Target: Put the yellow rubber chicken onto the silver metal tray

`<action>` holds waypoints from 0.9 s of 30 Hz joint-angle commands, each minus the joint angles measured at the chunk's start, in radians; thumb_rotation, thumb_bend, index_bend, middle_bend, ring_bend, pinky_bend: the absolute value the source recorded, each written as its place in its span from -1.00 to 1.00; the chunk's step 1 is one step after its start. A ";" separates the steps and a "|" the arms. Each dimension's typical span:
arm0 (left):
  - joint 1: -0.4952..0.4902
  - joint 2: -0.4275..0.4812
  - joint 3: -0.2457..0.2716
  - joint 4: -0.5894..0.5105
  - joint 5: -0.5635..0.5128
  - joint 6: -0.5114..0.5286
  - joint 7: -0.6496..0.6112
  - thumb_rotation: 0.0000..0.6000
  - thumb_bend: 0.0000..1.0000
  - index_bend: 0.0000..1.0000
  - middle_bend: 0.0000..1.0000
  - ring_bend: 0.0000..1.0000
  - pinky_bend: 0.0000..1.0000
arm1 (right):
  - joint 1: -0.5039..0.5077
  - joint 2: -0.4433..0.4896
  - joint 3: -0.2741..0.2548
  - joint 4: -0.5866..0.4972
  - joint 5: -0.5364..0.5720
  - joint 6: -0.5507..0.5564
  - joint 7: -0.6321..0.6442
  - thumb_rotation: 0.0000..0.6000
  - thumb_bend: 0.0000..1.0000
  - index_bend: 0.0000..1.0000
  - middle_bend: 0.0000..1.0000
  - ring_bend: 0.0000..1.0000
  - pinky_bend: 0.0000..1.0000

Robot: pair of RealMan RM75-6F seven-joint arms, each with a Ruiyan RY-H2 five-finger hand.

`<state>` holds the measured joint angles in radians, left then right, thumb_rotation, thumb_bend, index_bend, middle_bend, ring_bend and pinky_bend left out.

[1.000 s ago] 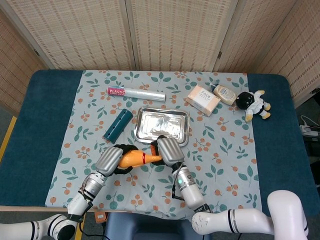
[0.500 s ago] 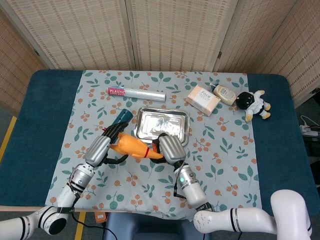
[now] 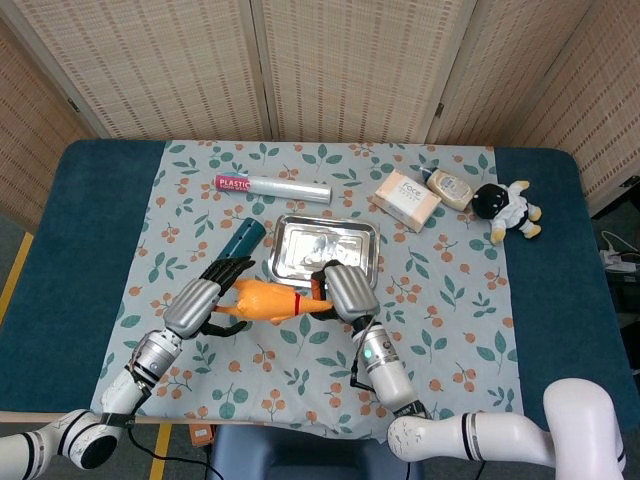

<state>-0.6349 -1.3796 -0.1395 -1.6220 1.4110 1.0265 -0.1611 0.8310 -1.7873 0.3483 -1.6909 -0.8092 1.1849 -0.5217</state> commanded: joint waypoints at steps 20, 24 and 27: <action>0.014 0.064 -0.018 0.028 -0.006 0.050 -0.022 1.00 -0.48 -1.00 -1.00 -1.00 -1.00 | -0.027 0.085 -0.003 0.039 0.028 0.011 -0.006 1.00 -0.33 0.86 0.38 0.83 1.00; 0.023 0.085 -0.009 0.054 -0.004 0.047 -0.051 1.00 -0.48 -1.00 -1.00 -1.00 -1.00 | -0.032 0.092 0.010 0.110 0.030 -0.004 0.030 1.00 -0.33 0.86 0.38 0.84 1.00; 0.033 0.091 0.007 0.072 0.011 0.053 -0.059 1.00 -0.48 -1.00 -1.00 -1.00 -1.00 | -0.024 0.077 0.018 0.208 0.026 -0.025 0.056 1.00 -0.34 0.86 0.38 0.83 1.00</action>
<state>-0.6056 -1.2906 -0.1368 -1.5553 1.4174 1.0764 -0.2173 0.8033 -1.7021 0.3564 -1.5499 -0.7804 1.1780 -0.4920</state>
